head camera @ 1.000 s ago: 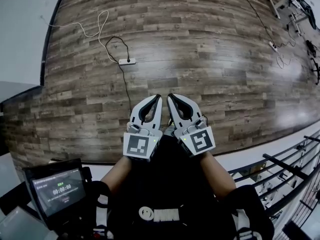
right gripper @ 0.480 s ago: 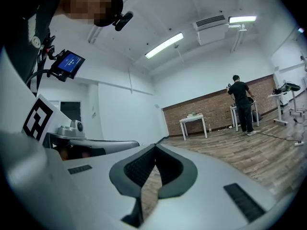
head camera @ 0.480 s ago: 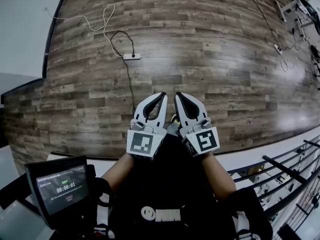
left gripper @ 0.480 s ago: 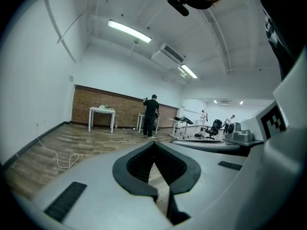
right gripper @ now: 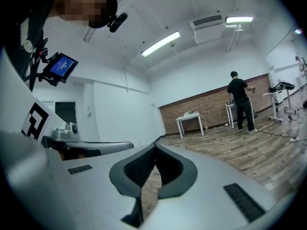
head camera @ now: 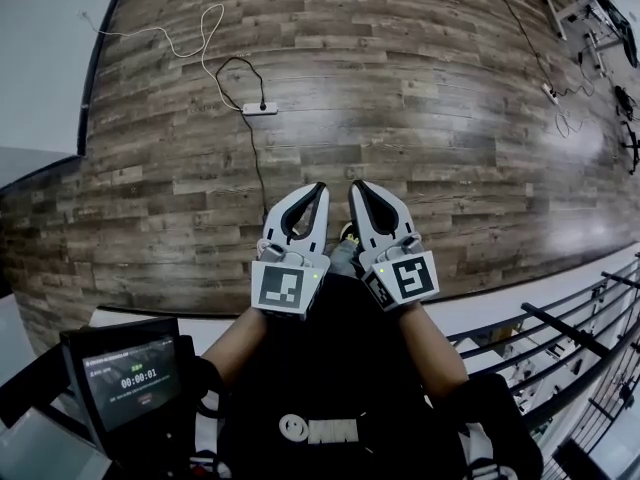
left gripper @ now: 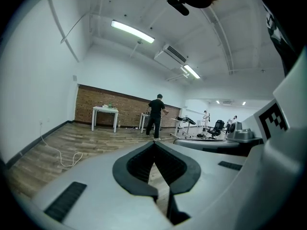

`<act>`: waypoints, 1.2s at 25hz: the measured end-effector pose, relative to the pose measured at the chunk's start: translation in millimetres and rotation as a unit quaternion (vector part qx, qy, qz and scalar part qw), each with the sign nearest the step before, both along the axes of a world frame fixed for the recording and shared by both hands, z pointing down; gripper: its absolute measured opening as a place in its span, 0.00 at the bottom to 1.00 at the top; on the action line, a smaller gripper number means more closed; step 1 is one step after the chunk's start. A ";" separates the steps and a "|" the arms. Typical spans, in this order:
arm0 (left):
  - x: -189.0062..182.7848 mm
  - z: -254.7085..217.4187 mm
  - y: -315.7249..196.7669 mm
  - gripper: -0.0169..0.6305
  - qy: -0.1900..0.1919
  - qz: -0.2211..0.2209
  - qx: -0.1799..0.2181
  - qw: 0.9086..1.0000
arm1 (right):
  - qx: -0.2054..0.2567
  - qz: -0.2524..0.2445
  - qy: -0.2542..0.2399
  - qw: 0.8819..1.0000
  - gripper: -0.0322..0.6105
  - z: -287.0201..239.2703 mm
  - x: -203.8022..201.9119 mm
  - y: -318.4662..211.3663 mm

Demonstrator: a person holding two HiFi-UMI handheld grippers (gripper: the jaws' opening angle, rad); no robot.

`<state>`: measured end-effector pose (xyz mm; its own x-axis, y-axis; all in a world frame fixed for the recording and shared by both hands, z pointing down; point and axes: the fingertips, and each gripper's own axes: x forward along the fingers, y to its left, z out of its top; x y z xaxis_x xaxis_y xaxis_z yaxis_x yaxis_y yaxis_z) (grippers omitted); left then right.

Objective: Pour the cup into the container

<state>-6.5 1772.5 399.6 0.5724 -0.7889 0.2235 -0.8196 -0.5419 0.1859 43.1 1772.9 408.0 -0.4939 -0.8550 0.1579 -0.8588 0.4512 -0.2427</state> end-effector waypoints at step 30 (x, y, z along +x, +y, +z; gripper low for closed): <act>3.9 13.2 -74.4 0.03 -0.022 -0.031 -0.016 0.999 | -0.005 -0.006 -0.005 1.000 0.05 11.0 12.1 -68.9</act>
